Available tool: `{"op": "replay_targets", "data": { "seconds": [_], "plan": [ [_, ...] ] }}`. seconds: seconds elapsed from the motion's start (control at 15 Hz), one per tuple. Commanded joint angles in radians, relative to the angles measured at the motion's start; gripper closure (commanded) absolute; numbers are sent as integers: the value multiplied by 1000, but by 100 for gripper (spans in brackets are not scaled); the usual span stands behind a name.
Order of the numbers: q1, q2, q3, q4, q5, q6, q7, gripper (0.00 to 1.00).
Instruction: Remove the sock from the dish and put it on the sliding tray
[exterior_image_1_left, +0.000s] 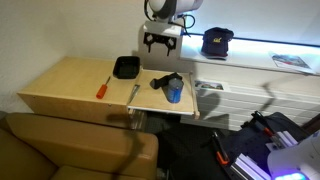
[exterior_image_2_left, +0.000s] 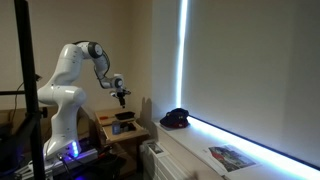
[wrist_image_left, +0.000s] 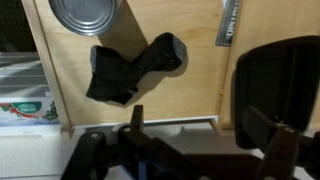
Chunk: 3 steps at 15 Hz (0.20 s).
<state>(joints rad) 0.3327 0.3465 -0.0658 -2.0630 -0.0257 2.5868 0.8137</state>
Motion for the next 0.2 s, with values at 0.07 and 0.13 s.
{"op": "replay_targets", "data": {
  "seconds": [0.07, 0.13],
  "plan": [
    [-57, -111, 66, -26, 1, -3, -49, 0],
    [-69, -164, 83, -43, 8, -5, -70, 0]
  ]
}}
